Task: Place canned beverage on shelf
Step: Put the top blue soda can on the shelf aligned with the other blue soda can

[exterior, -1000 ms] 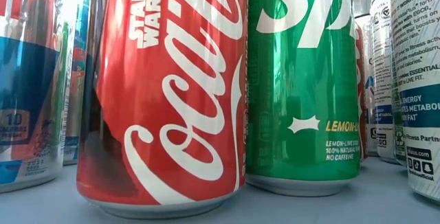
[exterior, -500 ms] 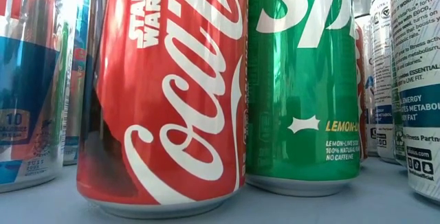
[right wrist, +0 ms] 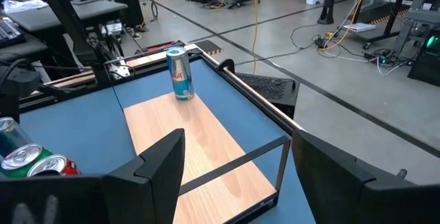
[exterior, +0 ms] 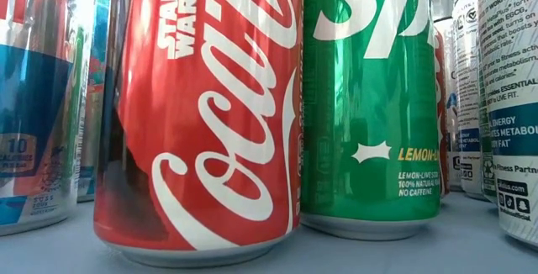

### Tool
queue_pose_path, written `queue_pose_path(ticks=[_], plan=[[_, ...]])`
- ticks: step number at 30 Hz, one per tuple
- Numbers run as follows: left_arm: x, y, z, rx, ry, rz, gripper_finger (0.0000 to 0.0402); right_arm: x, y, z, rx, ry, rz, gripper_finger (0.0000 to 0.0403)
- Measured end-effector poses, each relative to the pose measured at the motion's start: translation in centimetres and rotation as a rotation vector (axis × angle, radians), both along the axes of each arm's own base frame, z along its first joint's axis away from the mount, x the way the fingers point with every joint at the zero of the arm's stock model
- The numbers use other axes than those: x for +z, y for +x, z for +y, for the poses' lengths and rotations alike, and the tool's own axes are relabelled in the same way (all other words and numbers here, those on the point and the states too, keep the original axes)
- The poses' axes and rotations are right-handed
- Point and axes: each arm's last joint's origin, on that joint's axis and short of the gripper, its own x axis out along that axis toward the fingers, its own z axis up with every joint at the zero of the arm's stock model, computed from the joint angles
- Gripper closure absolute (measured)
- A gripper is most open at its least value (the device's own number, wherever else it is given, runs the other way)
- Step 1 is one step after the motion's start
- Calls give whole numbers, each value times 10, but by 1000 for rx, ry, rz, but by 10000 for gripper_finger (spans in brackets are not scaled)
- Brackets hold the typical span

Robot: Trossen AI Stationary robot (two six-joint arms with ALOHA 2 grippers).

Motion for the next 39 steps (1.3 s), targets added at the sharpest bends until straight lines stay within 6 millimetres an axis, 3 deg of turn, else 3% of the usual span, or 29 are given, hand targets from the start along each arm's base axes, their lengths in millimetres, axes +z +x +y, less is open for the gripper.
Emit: queue_pose_path(ticks=[3,15,21,30,39], plan=[[0,1,-1,-1,-12,-3,186,0,0,0,0,0,0,142],[4,0,2,-3,-1,-27,187,0,0,0,1,-7,4,142],[15,0,15,-116,8,-41,187,0,0,0,2,-7,5,142],[41,0,54,-366,69,17,187,0,0,0,1,-7,4,142],[67,7,101,-632,189,-69,187,0,0,0,1,-7,5,142]])
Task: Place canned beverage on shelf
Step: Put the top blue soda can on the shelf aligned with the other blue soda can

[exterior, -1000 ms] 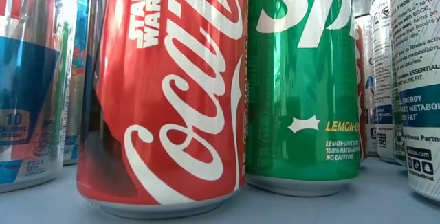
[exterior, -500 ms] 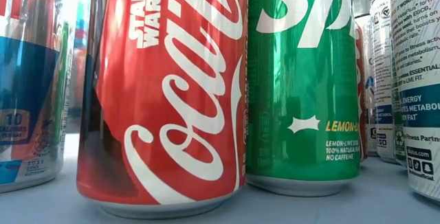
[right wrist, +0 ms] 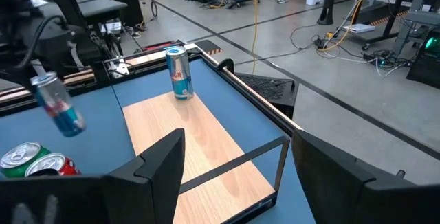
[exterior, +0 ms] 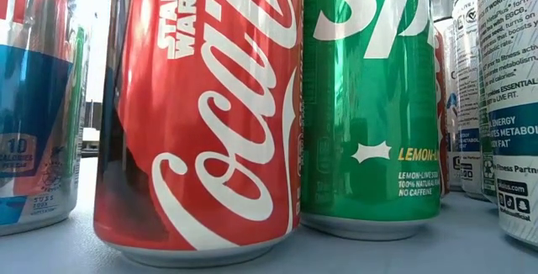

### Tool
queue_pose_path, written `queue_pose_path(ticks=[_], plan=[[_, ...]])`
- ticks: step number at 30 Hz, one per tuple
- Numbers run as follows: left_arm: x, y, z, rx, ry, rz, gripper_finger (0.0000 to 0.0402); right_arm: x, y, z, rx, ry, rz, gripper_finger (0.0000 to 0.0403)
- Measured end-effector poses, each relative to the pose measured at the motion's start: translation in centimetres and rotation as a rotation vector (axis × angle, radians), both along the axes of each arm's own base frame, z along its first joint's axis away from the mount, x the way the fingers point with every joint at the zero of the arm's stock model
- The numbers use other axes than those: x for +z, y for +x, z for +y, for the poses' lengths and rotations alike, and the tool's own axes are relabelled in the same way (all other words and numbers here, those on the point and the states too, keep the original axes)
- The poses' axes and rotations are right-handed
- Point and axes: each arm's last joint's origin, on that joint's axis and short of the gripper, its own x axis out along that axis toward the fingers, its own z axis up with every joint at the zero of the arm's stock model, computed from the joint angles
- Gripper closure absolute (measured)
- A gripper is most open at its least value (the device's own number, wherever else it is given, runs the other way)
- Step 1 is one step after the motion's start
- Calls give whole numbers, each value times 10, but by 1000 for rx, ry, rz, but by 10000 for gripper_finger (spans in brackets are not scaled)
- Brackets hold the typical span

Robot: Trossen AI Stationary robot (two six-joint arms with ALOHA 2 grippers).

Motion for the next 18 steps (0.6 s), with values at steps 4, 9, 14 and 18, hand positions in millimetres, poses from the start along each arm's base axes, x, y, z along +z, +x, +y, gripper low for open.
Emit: queue_pose_path(ticks=[4,9,14,18], plan=[[7,2,15,-143,51,-44,187,0,0,0,0,0,-1,142],[14,4,31,-295,139,-90,185,0,0,0,-1,0,-1,142],[16,4,45,-380,171,-100,180,0,0,0,-1,0,-1,142],[15,-1,60,-454,232,-37,184,0,0,0,-1,0,-1,142]])
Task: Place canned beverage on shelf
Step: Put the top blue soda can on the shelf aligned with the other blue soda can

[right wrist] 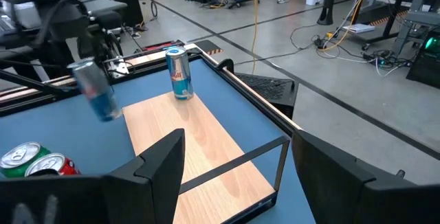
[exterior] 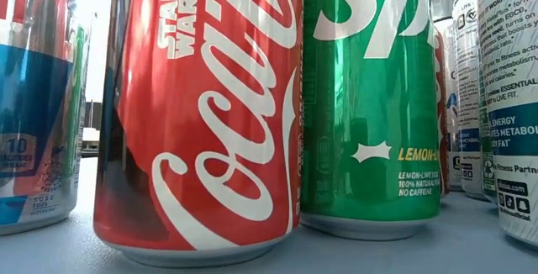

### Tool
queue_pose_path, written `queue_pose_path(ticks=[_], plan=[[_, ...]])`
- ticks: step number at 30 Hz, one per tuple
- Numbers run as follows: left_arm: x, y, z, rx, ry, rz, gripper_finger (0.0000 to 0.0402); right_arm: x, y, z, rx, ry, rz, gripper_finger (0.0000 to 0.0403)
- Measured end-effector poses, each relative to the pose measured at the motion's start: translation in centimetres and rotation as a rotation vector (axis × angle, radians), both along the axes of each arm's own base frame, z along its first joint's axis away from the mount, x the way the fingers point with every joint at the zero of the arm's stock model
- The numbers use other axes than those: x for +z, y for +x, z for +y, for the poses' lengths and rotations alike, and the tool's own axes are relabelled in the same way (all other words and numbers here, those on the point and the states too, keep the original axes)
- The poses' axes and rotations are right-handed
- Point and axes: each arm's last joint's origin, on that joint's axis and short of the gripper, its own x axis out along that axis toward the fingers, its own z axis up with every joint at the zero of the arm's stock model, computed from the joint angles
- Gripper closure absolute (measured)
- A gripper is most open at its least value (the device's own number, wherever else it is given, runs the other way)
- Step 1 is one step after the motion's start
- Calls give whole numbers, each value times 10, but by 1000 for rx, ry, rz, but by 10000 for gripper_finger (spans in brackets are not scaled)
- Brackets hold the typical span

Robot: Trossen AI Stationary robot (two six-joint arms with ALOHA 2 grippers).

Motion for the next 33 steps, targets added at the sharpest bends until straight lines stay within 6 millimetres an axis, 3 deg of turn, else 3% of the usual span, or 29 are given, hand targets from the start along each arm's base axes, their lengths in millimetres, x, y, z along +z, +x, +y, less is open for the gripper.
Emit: queue_pose_path(ticks=[8,17,27,33], plan=[[0,-3,30,-143,117,33,184,0,0,0,-3,7,-5,142],[-5,-5,50,-255,162,96,184,0,0,0,-10,29,-16,142],[-37,12,50,-373,134,256,184,0,0,0,-18,28,-18,142],[-40,15,50,-416,148,272,184,0,0,0,-18,28,-18,142]])
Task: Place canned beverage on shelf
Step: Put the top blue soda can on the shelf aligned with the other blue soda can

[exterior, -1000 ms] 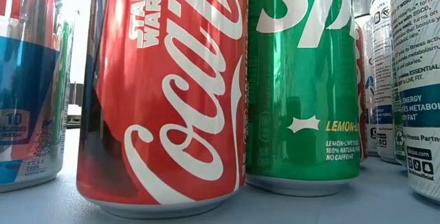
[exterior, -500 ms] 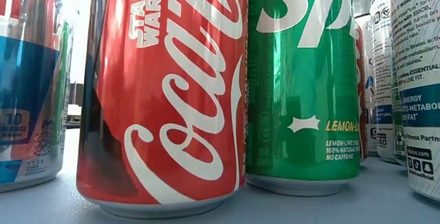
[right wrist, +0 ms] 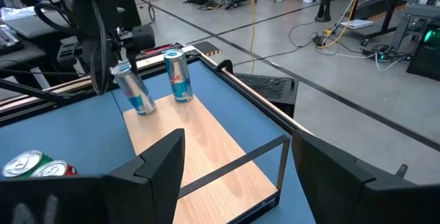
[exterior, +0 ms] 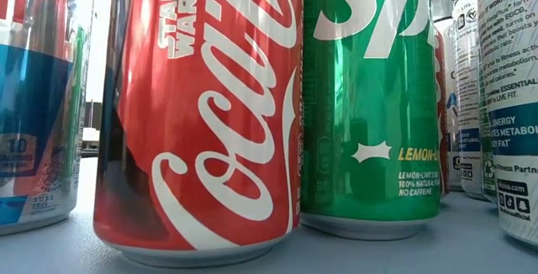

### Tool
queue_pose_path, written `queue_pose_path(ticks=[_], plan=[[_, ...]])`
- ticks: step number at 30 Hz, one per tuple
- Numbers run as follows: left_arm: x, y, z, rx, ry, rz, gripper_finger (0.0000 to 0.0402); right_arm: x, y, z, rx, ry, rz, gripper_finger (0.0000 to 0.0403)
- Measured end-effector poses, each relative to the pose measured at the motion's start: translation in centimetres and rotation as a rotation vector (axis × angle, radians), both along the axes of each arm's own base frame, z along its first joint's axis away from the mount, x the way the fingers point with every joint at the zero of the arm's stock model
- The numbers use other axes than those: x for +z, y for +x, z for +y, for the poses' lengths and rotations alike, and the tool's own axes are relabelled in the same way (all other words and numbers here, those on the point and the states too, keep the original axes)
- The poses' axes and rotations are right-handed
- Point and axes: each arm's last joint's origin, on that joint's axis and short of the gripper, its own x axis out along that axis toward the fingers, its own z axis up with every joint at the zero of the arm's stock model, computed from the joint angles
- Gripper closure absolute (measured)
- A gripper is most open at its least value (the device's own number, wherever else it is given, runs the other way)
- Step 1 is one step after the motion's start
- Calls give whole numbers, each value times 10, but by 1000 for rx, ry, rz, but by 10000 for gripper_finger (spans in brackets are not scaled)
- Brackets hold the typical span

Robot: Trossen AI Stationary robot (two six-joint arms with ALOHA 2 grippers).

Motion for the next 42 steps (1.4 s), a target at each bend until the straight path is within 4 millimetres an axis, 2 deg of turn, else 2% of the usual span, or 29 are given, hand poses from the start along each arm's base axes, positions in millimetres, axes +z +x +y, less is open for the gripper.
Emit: queue_pose_path(ticks=[9,27,42], plan=[[0,1,2,-56,43,7,160,0,0,0,0,0,1,142],[0,2,1,-46,31,-18,153,0,0,0,1,-1,1,142],[3,2,0,-23,51,-21,99,0,0,0,1,-1,1,142]])
